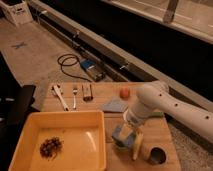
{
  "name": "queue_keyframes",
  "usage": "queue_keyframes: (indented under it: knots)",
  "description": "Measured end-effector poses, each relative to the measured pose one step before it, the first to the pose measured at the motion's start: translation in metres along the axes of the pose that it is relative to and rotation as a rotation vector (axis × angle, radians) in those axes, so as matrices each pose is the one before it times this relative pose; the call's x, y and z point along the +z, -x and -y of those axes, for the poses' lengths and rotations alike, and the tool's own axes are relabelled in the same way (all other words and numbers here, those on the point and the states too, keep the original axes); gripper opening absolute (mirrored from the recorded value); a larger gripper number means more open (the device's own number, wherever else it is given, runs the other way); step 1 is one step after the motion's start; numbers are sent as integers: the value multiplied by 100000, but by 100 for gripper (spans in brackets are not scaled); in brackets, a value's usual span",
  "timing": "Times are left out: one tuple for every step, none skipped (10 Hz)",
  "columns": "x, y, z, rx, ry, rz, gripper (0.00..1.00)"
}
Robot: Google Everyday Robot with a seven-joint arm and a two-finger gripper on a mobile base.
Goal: Place sponge in plastic cup
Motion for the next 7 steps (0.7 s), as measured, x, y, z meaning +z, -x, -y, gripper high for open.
queue_keyframes:
  knots:
    - [-1393, 134, 24, 185, -5188, 2314, 62]
    - [-1113, -51, 113, 460, -4229, 2043, 62]
    - [-453, 81, 30, 22, -1828, 945, 62]
    - [56, 118, -39, -269, 65, -31, 62]
    - [-31, 82, -11, -91, -50, 139, 62]
    - [-28, -155, 38, 303, -55, -6, 62]
    - [28, 96, -32, -210, 58, -21, 62]
